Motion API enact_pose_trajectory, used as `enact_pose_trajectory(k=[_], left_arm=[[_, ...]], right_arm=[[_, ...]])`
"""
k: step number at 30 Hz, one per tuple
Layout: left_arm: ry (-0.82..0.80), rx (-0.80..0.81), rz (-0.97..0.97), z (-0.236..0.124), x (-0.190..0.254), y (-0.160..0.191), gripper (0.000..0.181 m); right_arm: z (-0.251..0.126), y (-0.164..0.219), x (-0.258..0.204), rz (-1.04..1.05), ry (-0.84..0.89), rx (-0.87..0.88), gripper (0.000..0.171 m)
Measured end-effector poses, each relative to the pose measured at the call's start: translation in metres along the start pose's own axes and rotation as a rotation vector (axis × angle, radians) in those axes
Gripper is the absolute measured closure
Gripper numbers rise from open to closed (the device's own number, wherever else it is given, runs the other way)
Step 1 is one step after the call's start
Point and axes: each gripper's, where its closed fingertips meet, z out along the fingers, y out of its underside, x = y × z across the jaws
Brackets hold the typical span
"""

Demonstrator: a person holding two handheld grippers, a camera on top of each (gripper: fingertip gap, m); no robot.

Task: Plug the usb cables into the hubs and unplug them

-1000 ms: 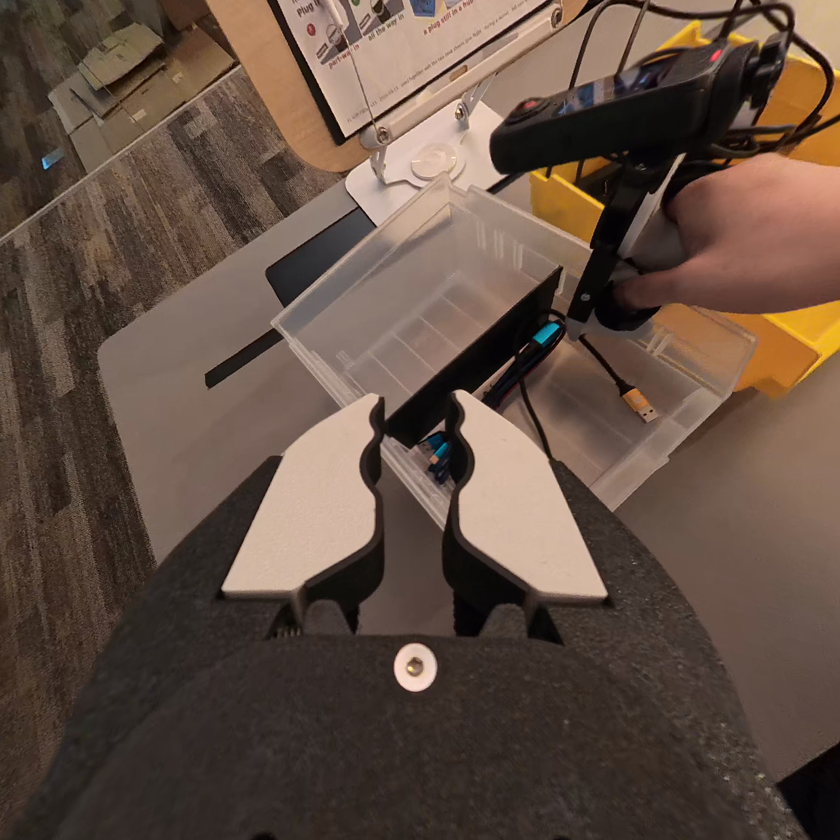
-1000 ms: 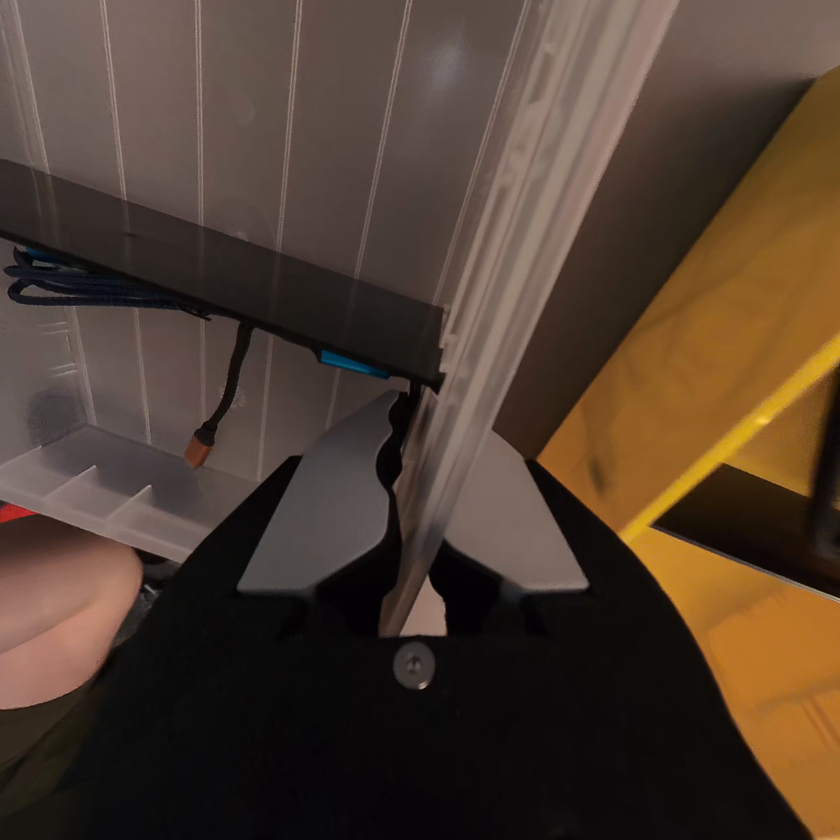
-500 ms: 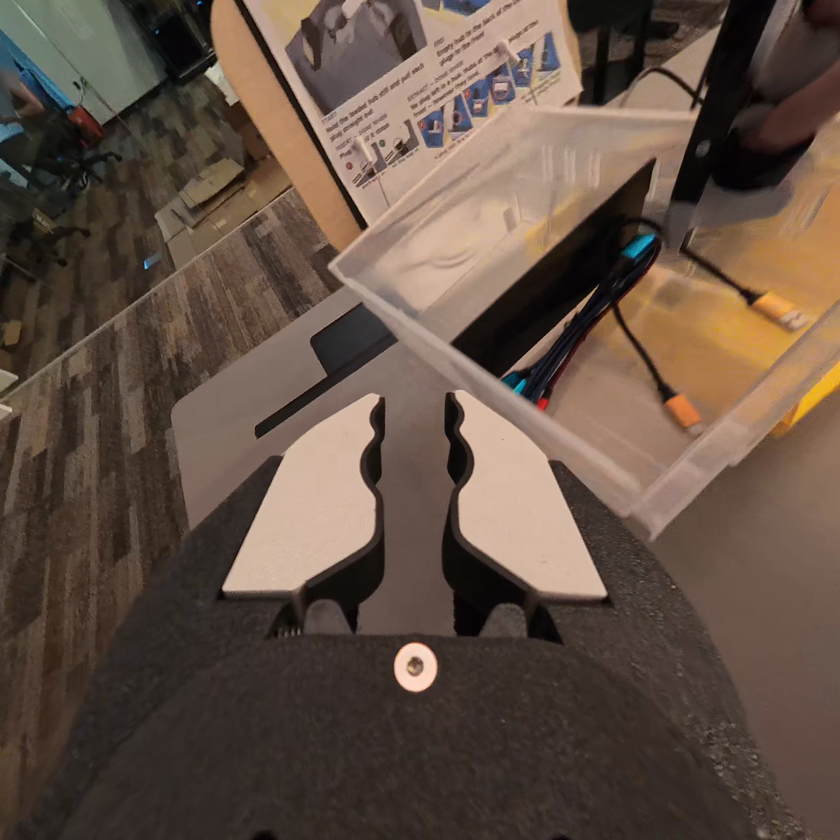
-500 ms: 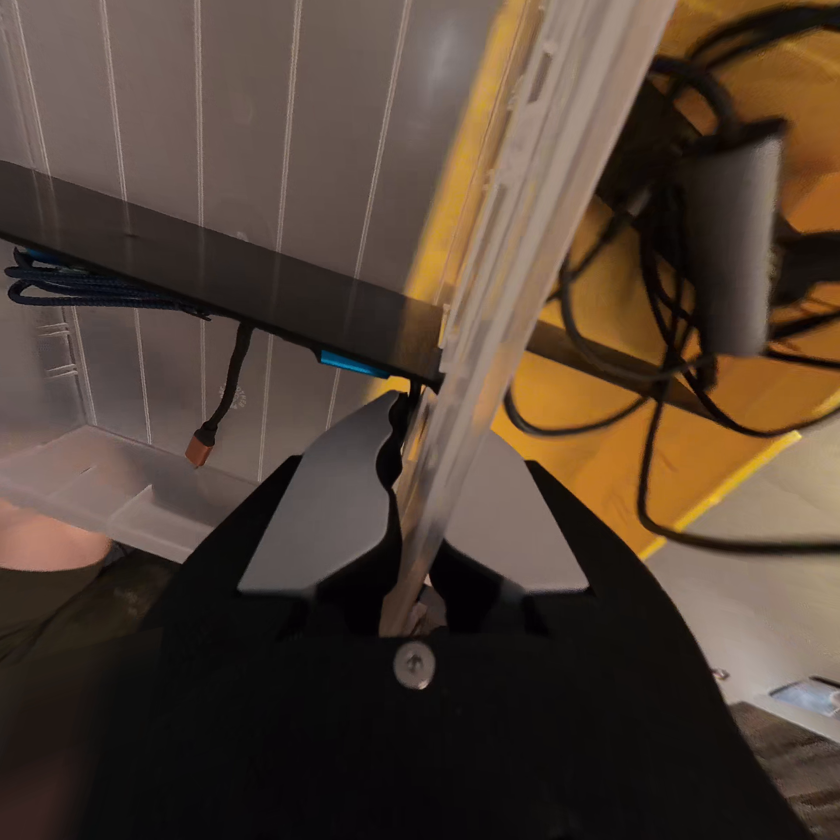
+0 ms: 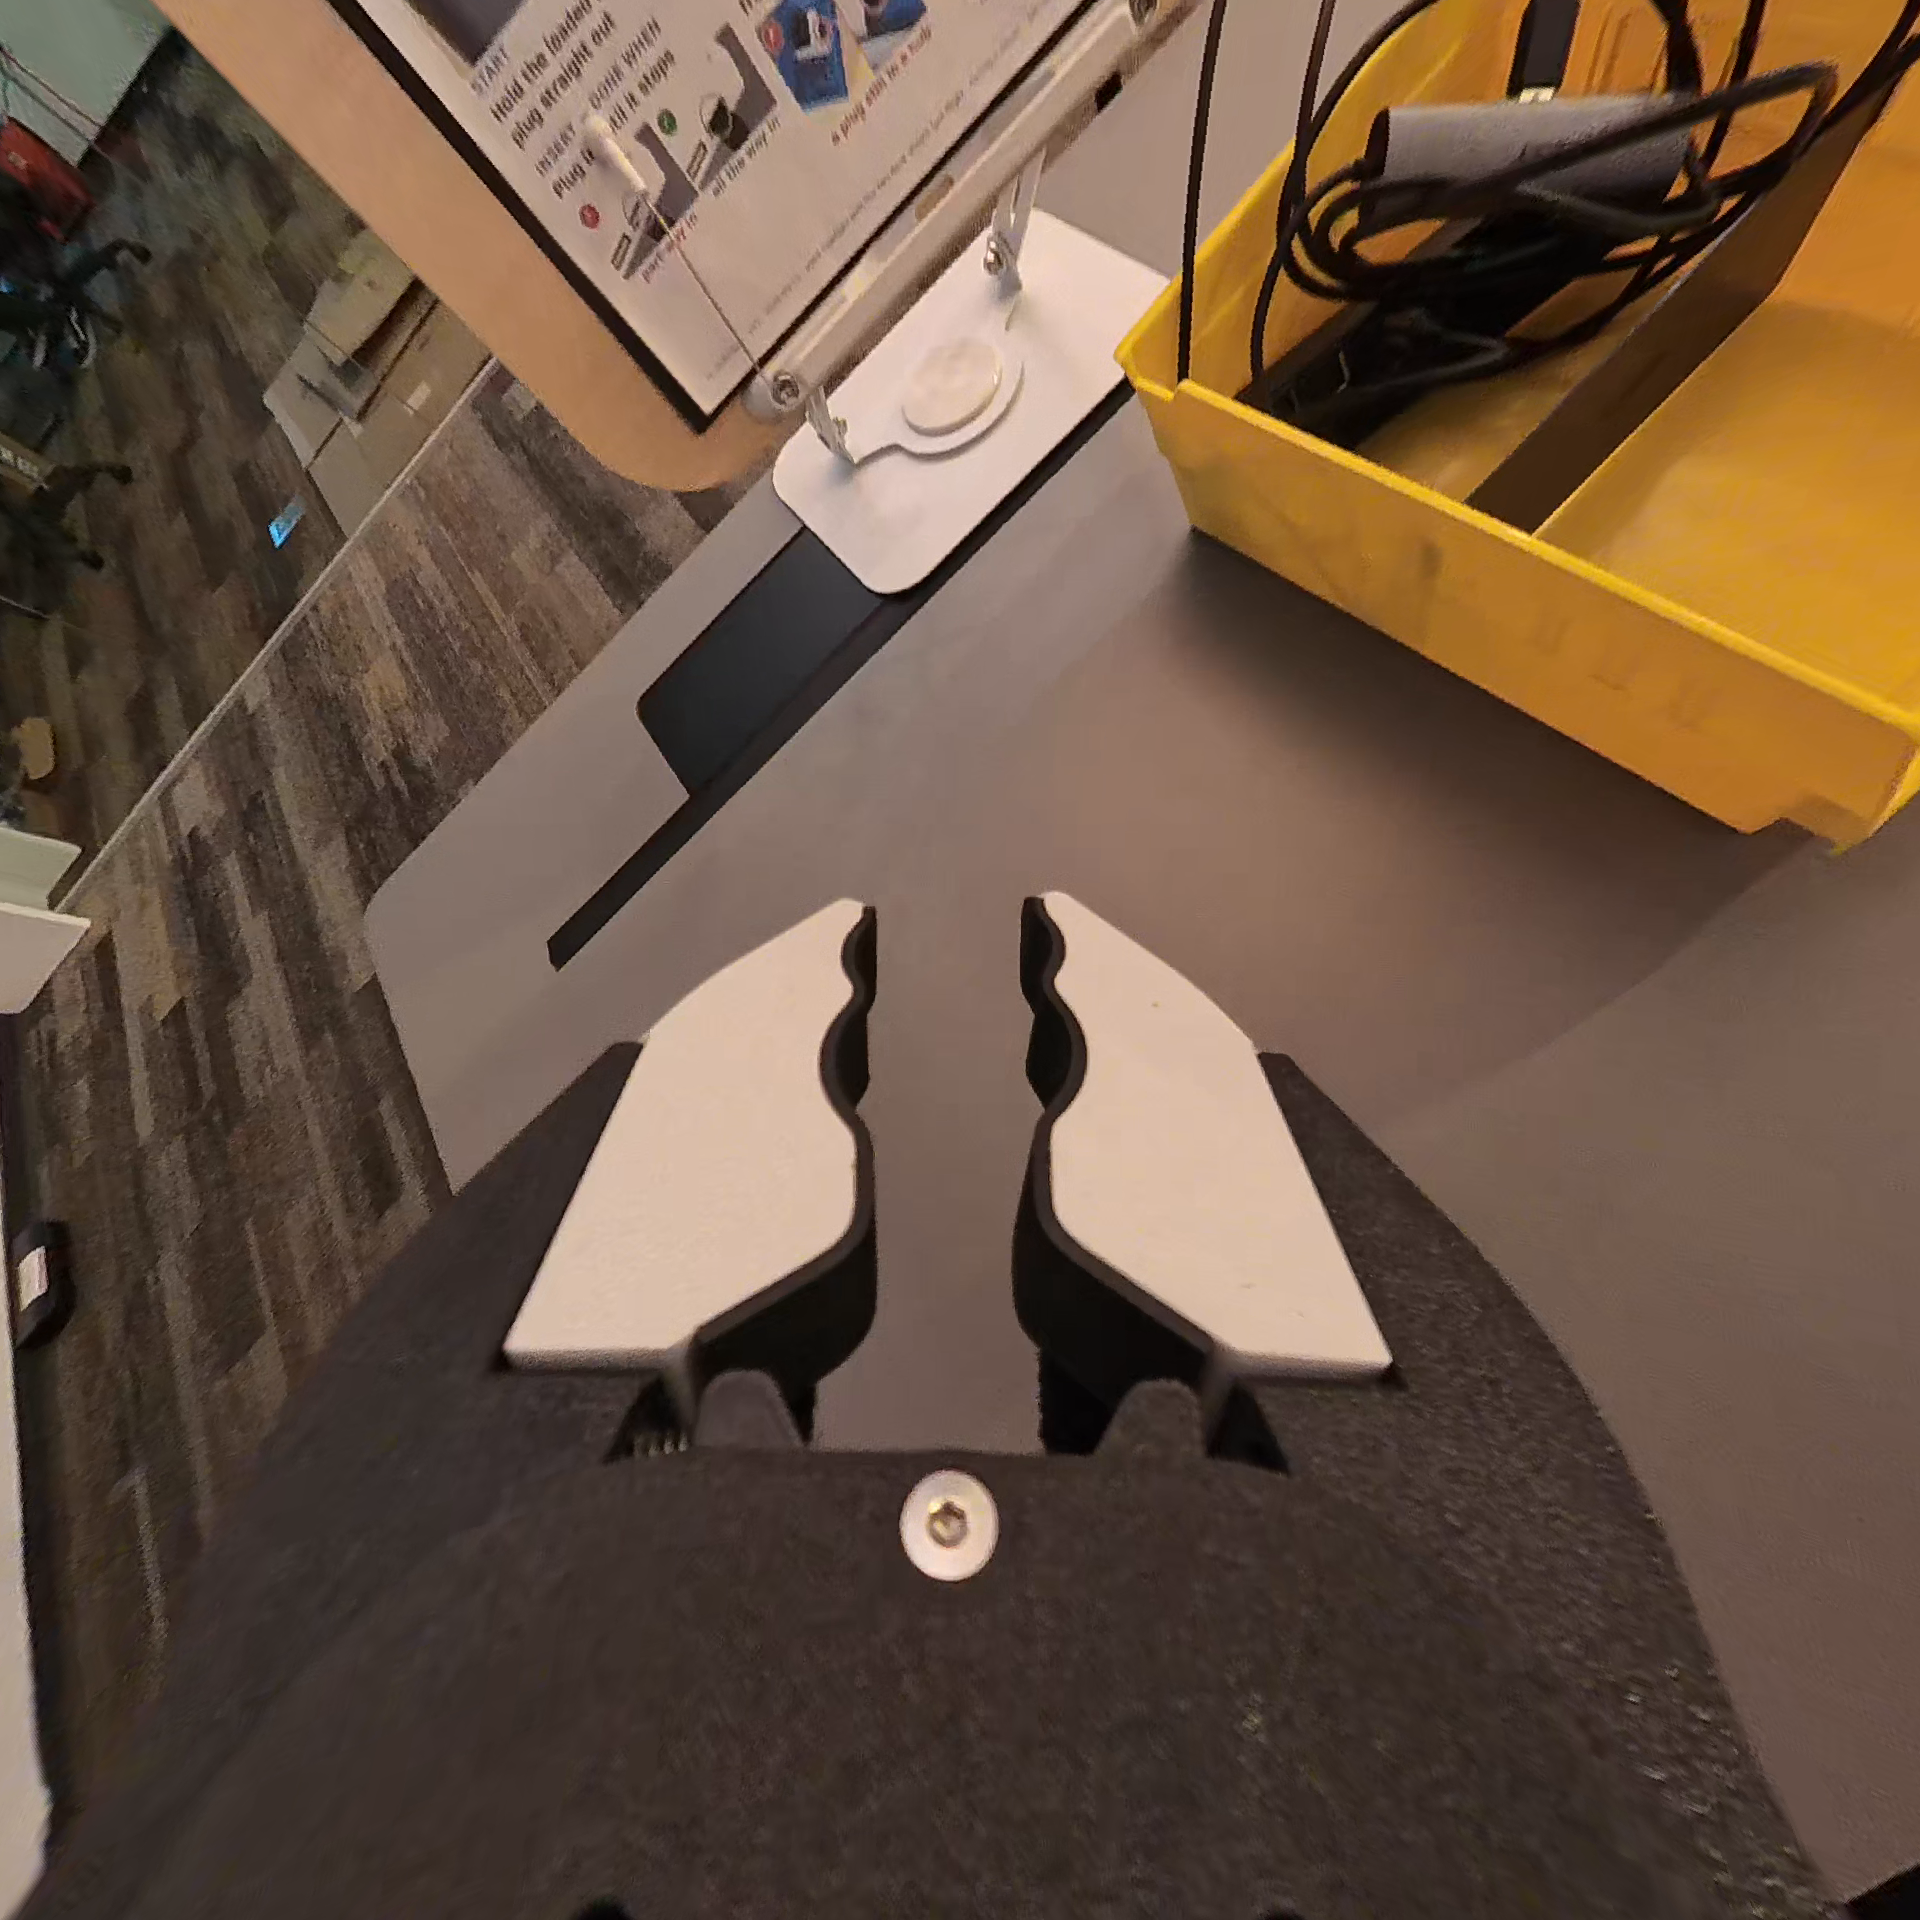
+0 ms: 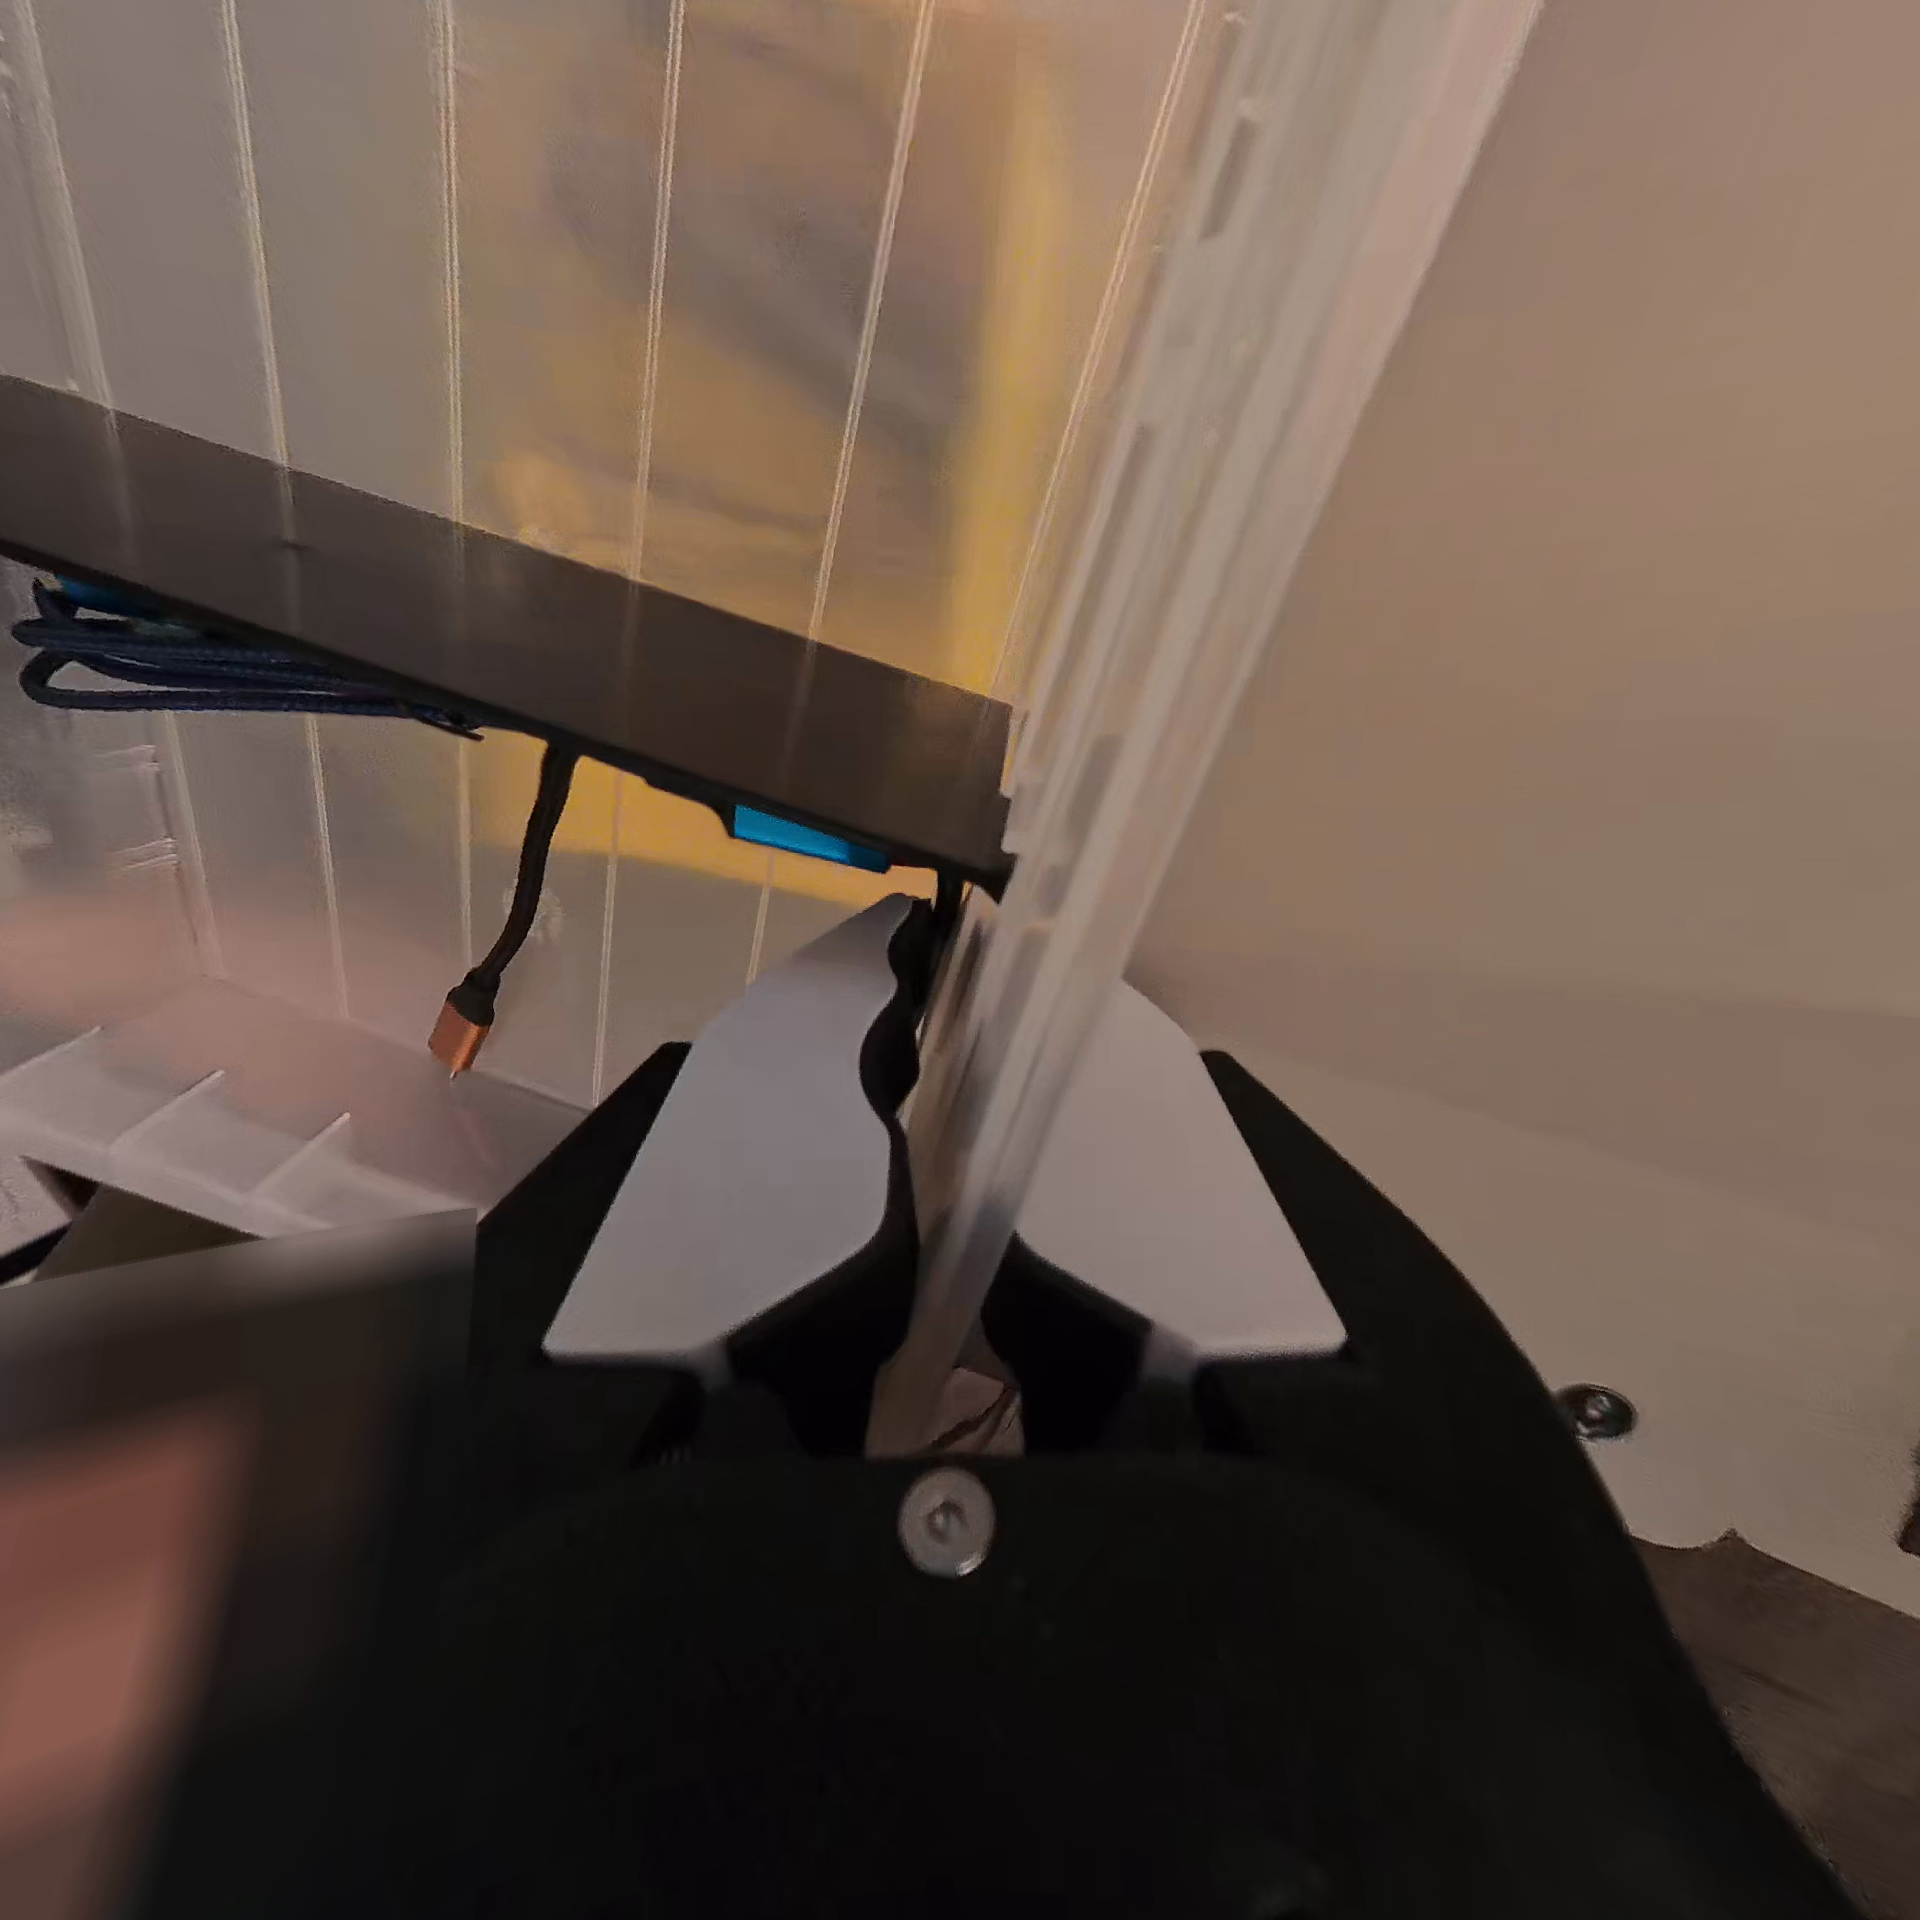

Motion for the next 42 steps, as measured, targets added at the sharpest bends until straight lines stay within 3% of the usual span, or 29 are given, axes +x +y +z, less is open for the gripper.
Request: enact_pose_trajectory(k=[4, 8, 15, 19, 24, 27, 30, 34, 38, 40, 42], left_arm=[[0.008, -0.022, 0.017, 0.009, 0.007, -0.002, 0.155], [0.045, -0.032, 0.018, 0.020, 0.016, -0.006, 0.155], [0.105, -0.059, 0.082, 0.036, 0.039, -0.012, 0.154], [0.180, -0.043, 0.081, 0.046, 0.058, -0.020, 0.154], [0.440, 0.045, 0.115, 0.067, 0.112, -0.041, 0.154], [0.591, 0.059, -0.014, 0.085, 0.141, -0.054, 0.146], [0.602, 0.062, -0.130, 0.112, 0.150, -0.060, 0.140], [0.594, -0.067, -0.195, 0.142, 0.164, -0.042, 0.100], [0.664, -0.199, -0.276, 0.168, 0.173, -0.038, 0.102], [0.699, -0.297, -0.296, 0.177, 0.175, -0.032, 0.100], [0.745, -0.359, -0.330, 0.178, 0.177, -0.033, 0.110]], right_arm=[[0.005, 0.017, 0.083, 0.058, 0.039, 0.044, 0.165], [0.039, 0.046, 0.155, 0.109, 0.086, 0.027, 0.164], [0.111, 0.089, 0.232, 0.145, 0.129, -0.088, 0.165], [0.133, 0.090, 0.241, 0.136, 0.118, -0.107, 0.165], [0.139, 0.083, 0.251, 0.056, 0.163, -0.084, 0.160], [0.132, 0.074, 0.249, 0.041, 0.159, 0.002, 0.152], [0.113, 0.062, 0.251, 0.052, 0.185, 0.129, 0.150], [0.105, 0.063, 0.252, -0.011, 0.200, 0.157, 0.148], [0.119, 0.082, 0.251, 0.014, 0.222, 0.022, 0.162], [0.118, 0.084, 0.252, -0.037, 0.311, -0.032, 0.161], [0.118, 0.092, 0.244, -0.020, 0.286, -0.130, 0.161]])
